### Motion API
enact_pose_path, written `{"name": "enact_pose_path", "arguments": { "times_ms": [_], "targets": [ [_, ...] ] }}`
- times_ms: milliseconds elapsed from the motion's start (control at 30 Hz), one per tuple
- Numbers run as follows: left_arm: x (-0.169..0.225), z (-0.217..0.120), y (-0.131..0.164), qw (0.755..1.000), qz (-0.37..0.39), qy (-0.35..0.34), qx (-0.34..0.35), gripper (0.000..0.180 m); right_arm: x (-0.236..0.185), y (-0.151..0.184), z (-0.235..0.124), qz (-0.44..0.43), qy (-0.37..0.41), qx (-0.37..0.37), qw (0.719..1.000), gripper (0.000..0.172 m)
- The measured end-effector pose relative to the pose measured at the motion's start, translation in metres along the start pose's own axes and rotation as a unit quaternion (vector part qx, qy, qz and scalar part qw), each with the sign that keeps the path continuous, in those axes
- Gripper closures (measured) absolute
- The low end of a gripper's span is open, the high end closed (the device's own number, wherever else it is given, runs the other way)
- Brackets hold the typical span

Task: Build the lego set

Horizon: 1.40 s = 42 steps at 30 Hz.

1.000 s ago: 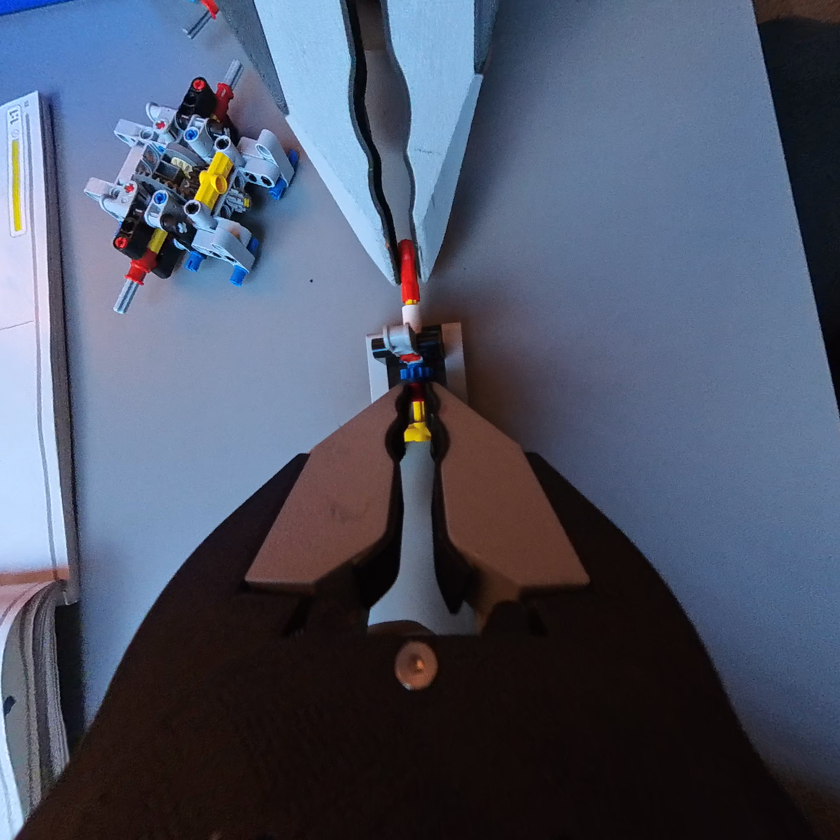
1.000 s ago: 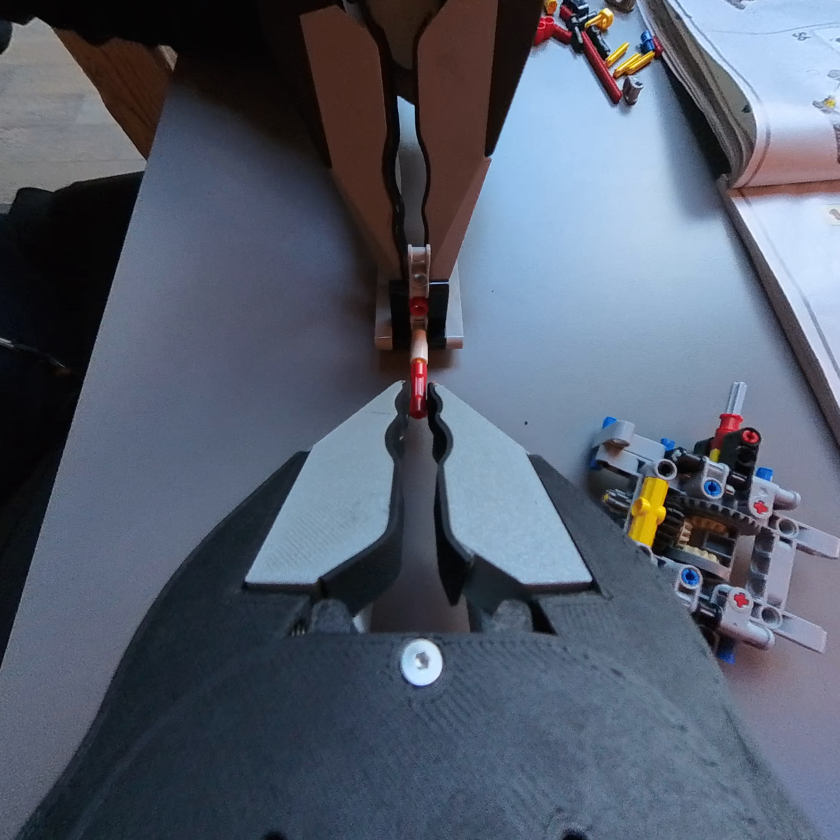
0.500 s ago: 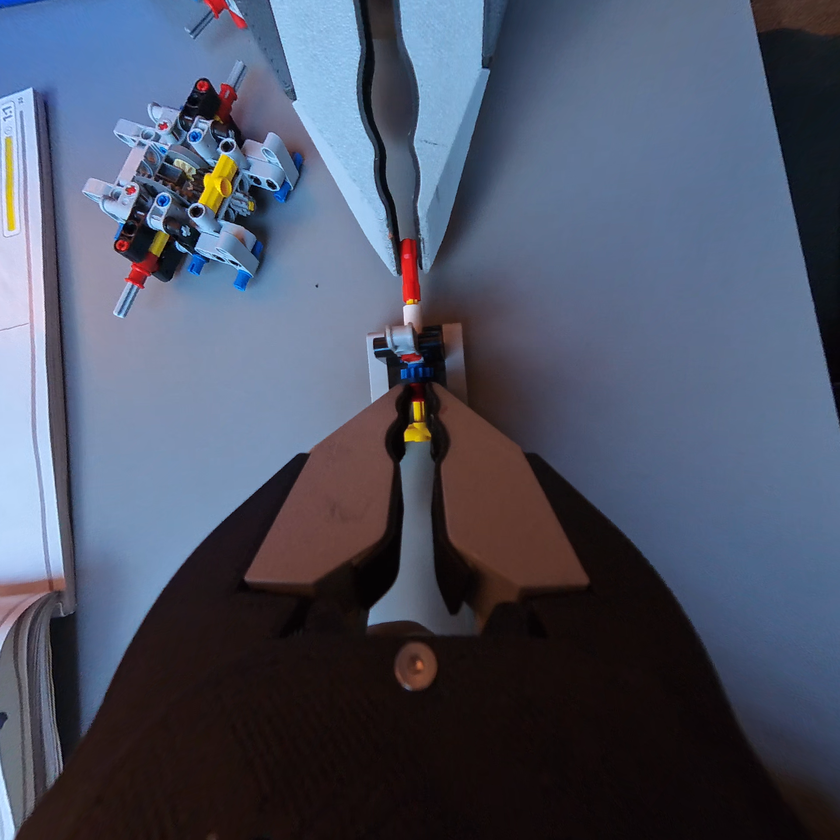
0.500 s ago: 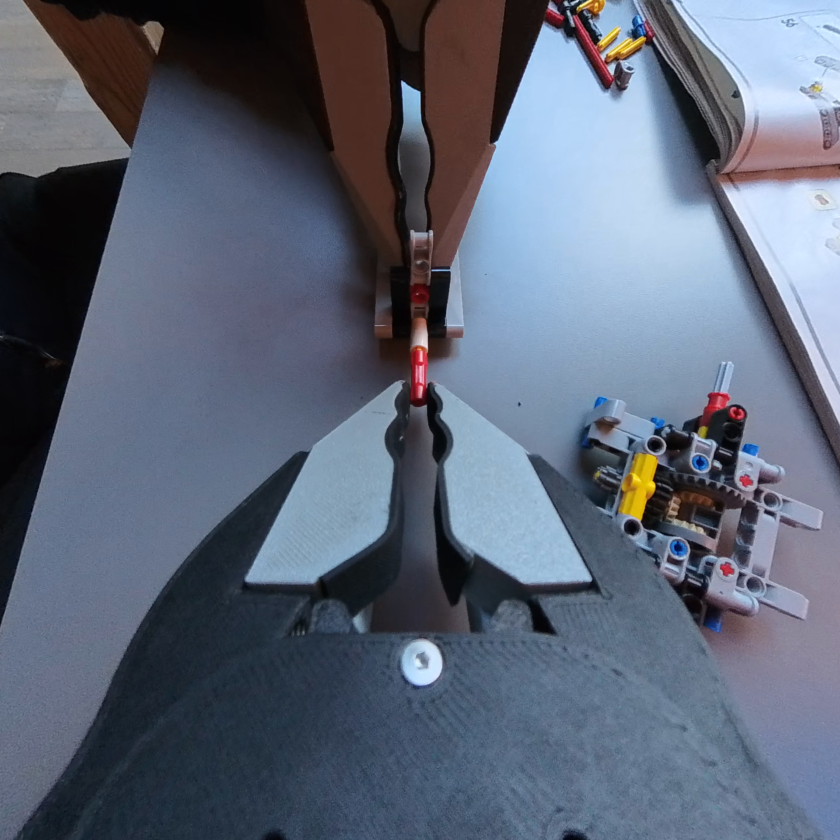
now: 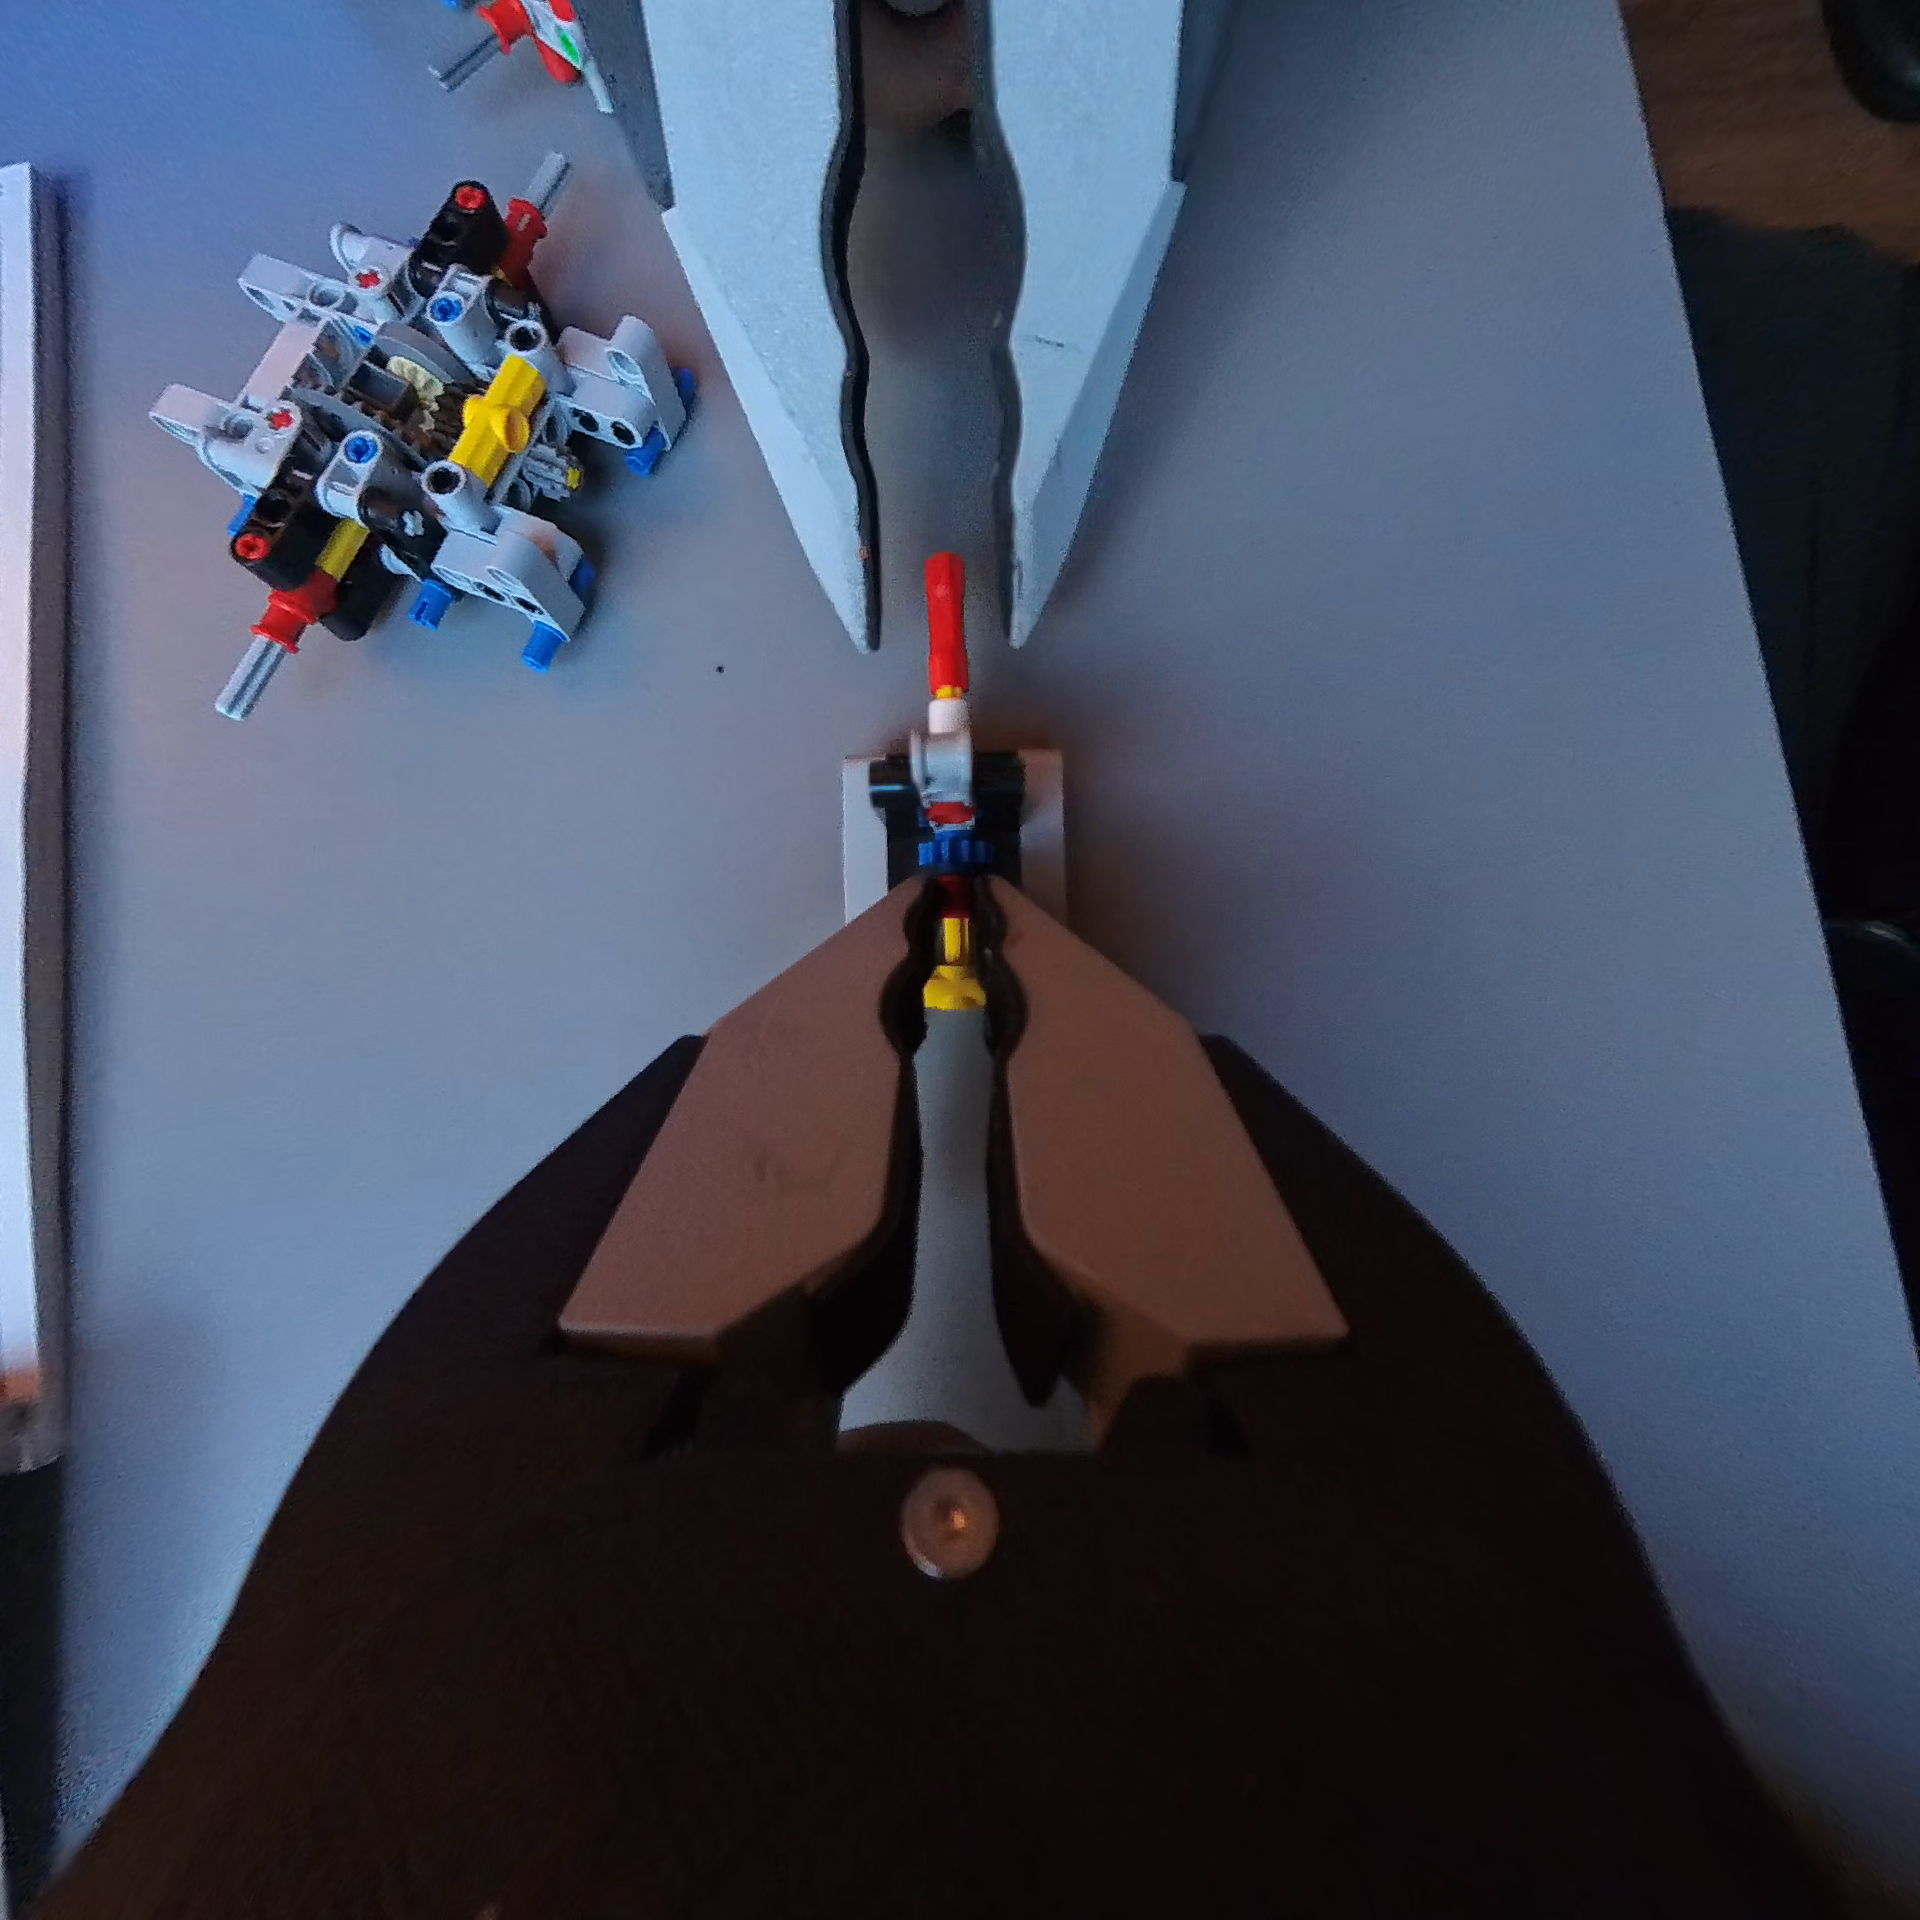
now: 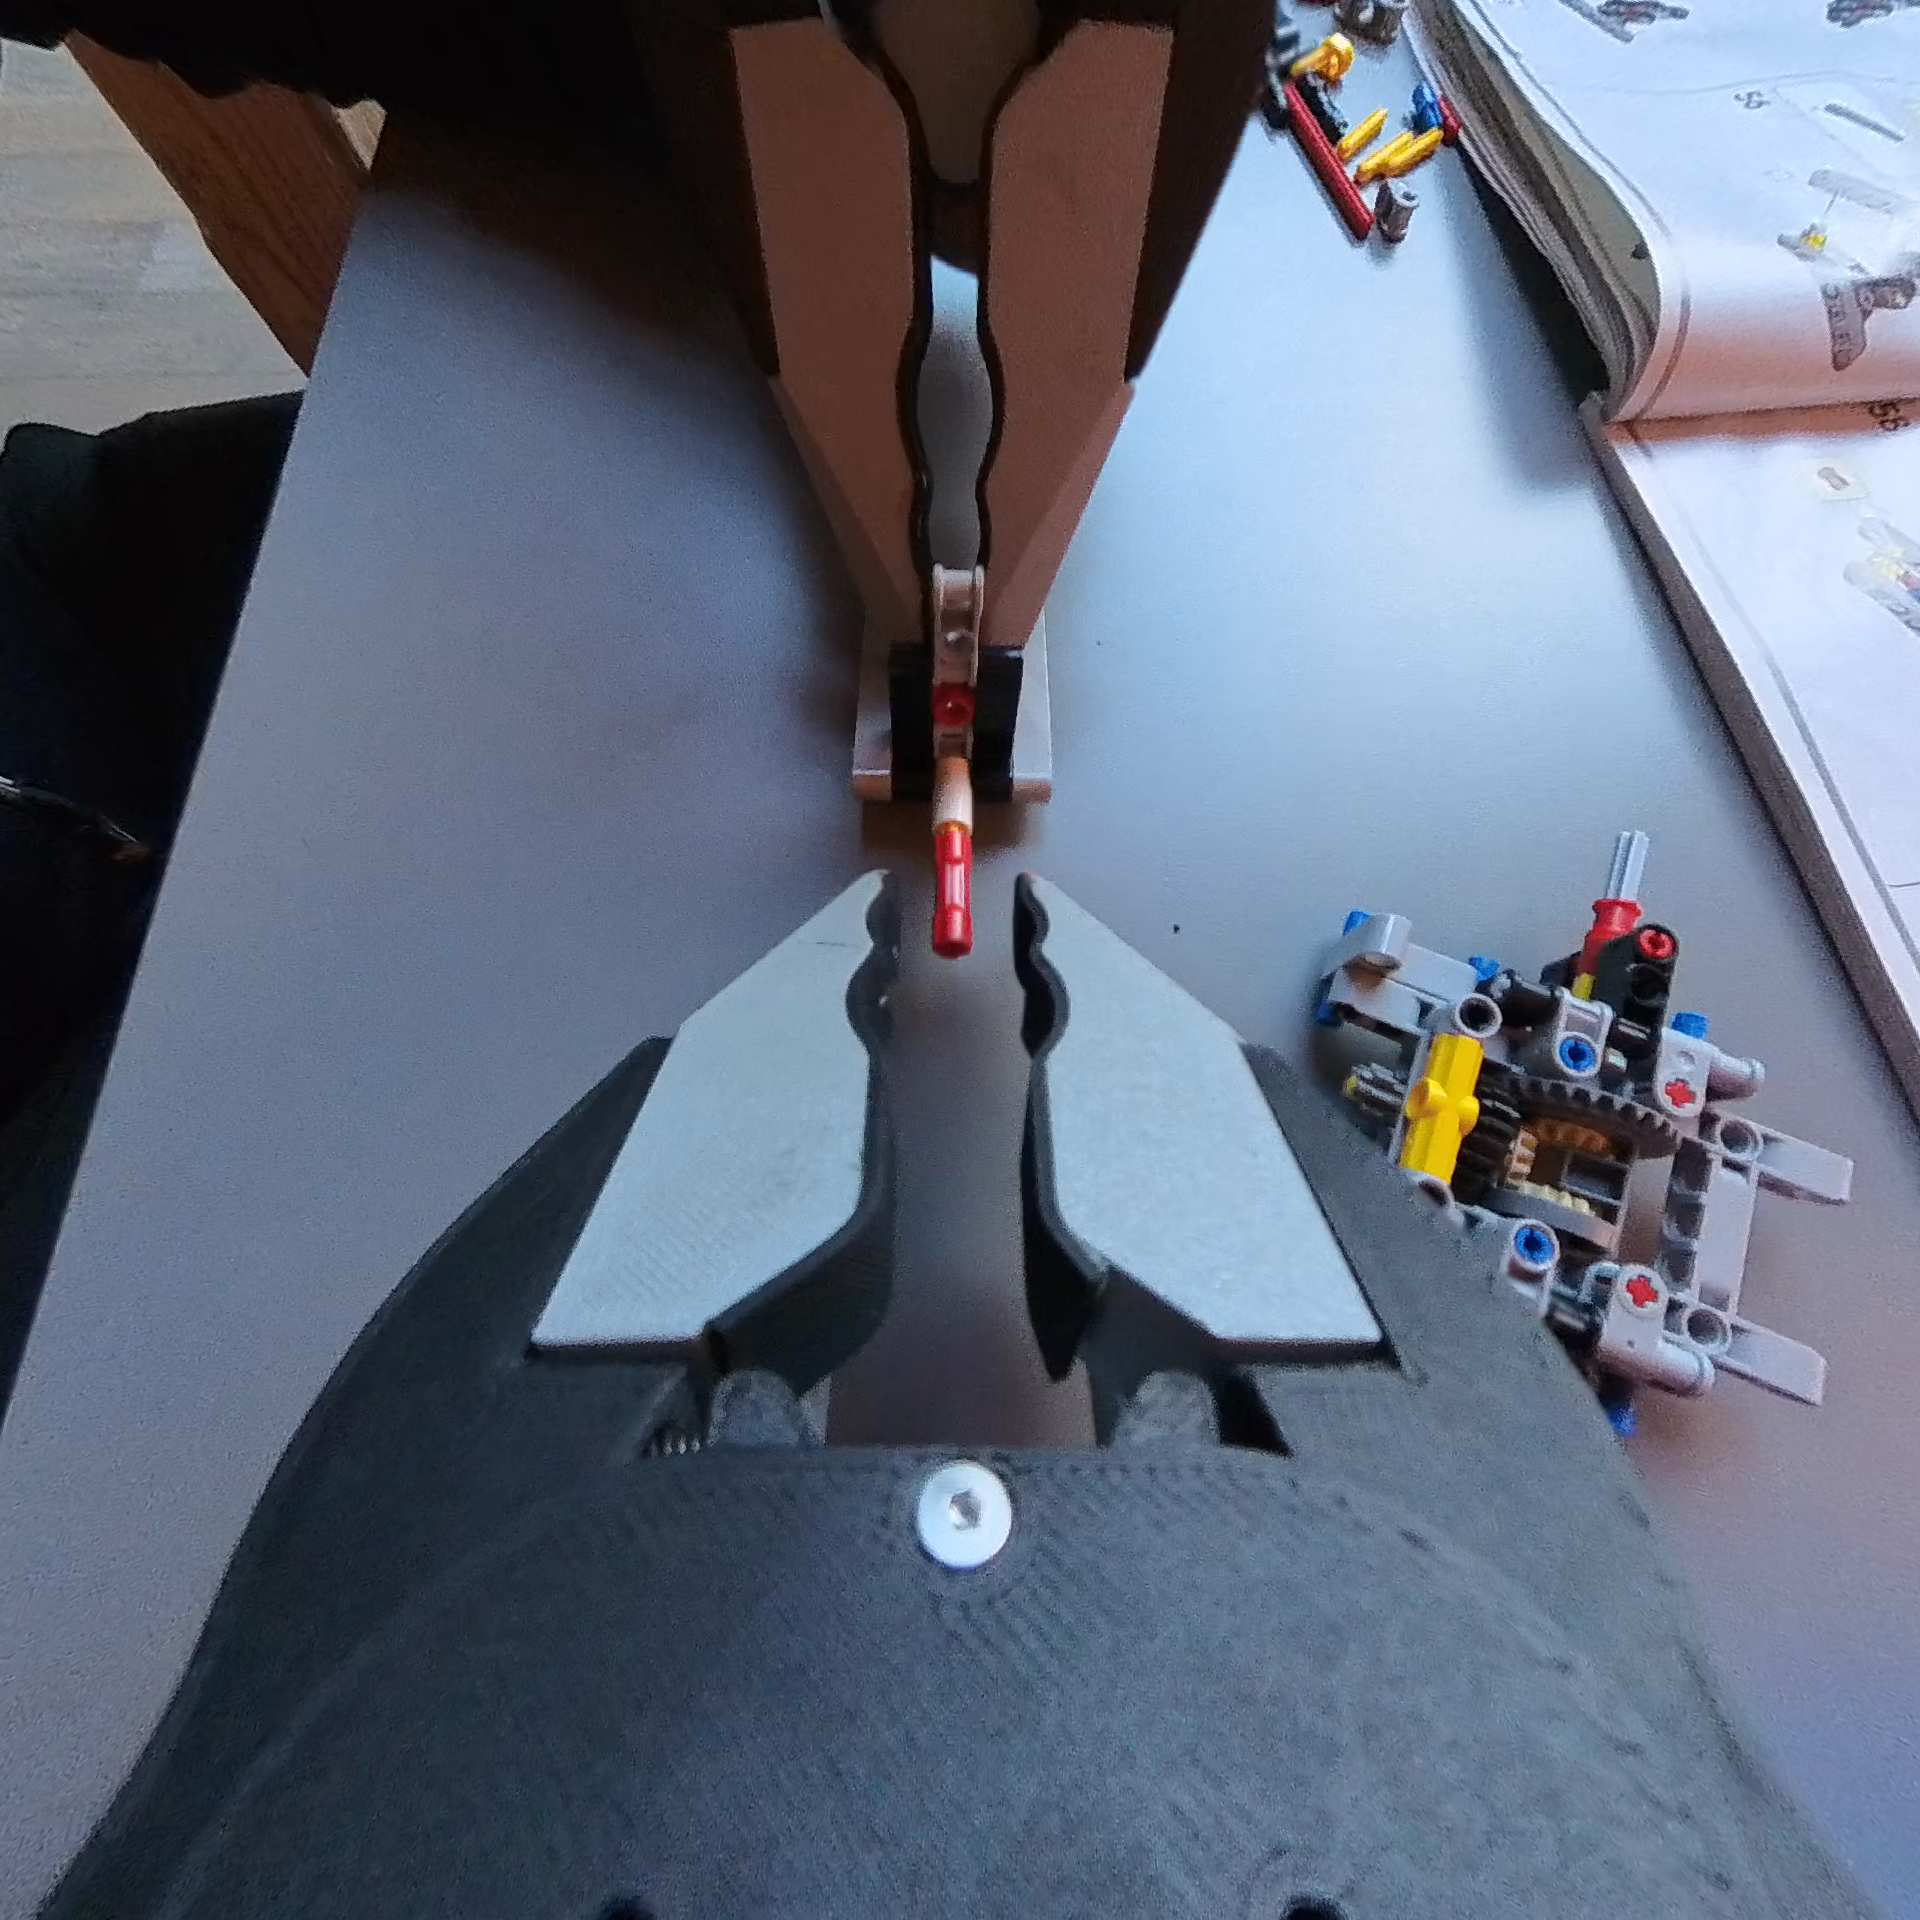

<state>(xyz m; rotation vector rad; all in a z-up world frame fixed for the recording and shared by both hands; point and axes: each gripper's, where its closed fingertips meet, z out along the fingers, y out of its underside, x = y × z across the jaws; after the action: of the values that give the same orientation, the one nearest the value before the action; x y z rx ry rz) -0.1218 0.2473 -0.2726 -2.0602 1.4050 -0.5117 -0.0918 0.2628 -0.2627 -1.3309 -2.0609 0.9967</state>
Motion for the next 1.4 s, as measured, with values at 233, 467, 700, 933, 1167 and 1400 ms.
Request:
{"name": "enact_pose_path", "arguments": {
  "times_ms": [233,467,700,933,1167,1400],
  "targets": [
    [0.003,0.0,-0.001,0.998,-0.049,0.036,0.008,0.178,-0.002,-0.004,0.013,-0.12,0.067,-0.024,0.99,0.166],
    [0.001,-0.002,-0.002,0.993,-0.097,0.064,0.032,0.178,-0.001,-0.006,0.016,-0.205,0.119,-0.04,0.971,0.168],
    [-0.009,0.001,-0.003,0.999,0.022,-0.046,0.008,0.178,0.006,-0.007,0.01,0.066,-0.026,0.001,0.997,0.167],
    [-0.006,0.003,-0.004,0.999,0.021,-0.033,0.018,0.178,0.008,-0.008,0.008,0.132,-0.05,0.011,0.99,0.167],
    [-0.002,0.004,-0.006,0.999,0.008,-0.015,0.028,0.178,0.015,-0.003,0.007,0.103,-0.007,0.0,0.995,0.164],
    [-0.001,0.004,-0.005,0.999,-0.002,-0.005,0.034,0.178,-0.002,-0.012,-0.006,-0.01,-0.001,0.016,1.0,0.156]
  ]
}}
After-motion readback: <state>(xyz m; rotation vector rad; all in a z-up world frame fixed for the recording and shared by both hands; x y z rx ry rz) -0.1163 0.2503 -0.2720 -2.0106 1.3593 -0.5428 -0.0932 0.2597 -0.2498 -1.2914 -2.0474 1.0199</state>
